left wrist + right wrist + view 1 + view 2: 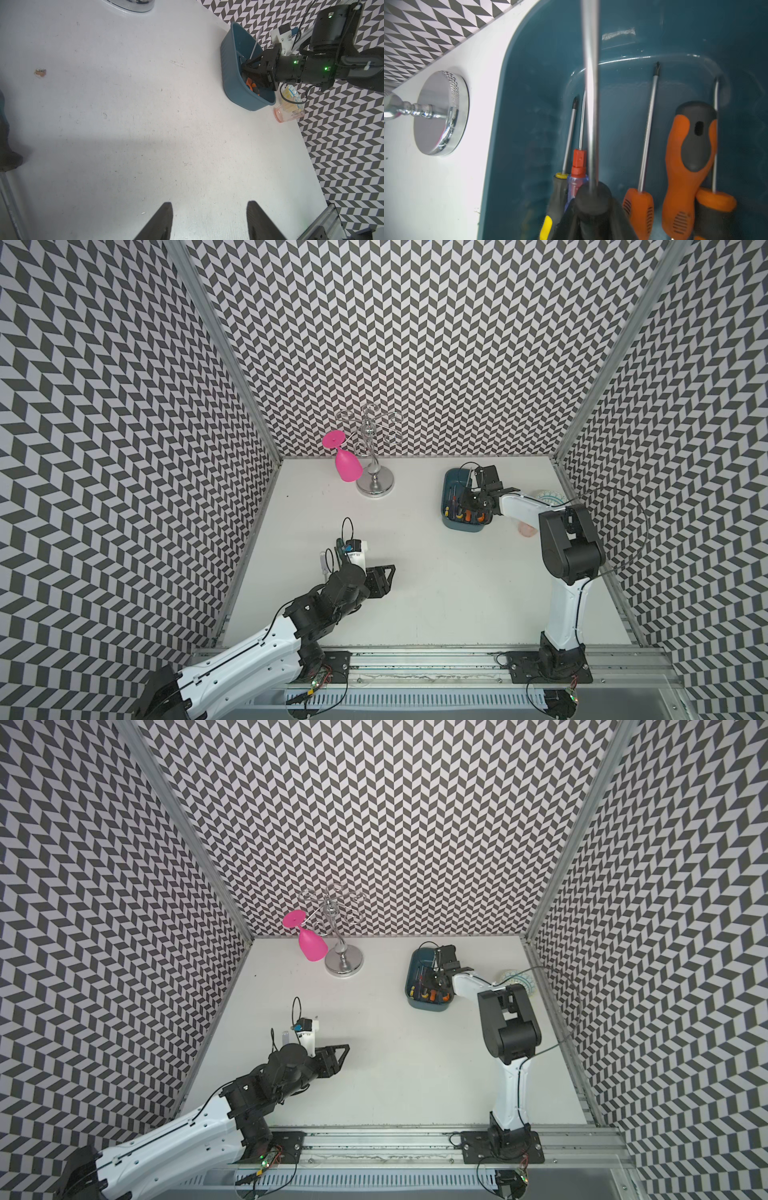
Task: Put the screwdriver on the desktop into the storage box
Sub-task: Place the screwdriver in the storage box.
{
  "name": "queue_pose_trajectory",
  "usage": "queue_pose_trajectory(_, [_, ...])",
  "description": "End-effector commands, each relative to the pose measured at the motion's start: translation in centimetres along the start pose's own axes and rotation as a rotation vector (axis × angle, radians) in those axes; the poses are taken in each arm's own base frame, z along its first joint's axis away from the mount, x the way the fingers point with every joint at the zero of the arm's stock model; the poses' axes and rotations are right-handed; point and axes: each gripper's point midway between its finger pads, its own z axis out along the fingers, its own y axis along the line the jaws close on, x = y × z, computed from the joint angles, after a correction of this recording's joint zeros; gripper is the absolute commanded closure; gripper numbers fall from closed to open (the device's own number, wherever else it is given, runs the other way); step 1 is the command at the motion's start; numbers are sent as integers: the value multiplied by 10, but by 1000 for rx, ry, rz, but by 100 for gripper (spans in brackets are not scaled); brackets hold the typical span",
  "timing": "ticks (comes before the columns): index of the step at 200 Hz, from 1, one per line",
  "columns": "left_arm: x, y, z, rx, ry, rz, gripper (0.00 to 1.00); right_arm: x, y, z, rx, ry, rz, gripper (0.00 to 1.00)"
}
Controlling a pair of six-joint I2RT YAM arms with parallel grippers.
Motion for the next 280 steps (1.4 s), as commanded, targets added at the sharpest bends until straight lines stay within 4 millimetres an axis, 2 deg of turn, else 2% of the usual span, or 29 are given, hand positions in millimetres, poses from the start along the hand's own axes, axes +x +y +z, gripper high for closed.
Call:
queue_pose_trajectory(1, [2, 1, 2, 8, 6, -5, 40, -1, -6, 7, 12, -13, 0, 72])
queue_pose_trajectory(56, [2, 3, 2, 5, 9, -11, 40, -3, -1, 3, -9, -12, 4, 65])
queue_pose_trajectory(100, [2, 3, 2, 0, 10, -18, 40, -18, 14, -26, -49, -64, -8, 64])
queue_pose_trajectory(148, [2, 14, 2, -59, 13, -41, 40, -20, 33, -66, -125, -110, -21, 63])
queue_pose_trajectory(186, [1, 26, 2, -127, 13, -68, 40, -5, 50, -95, -190, -126, -50, 62])
queue_pose_trajectory(216, [-2, 38, 2, -195, 11, -90, 40, 19, 60, -111, -226, -118, -84, 62])
queue_pose_trajectory(280, [-15, 56, 0, -313, 6, -146, 43, 70, 67, -136, -291, -94, -128, 60])
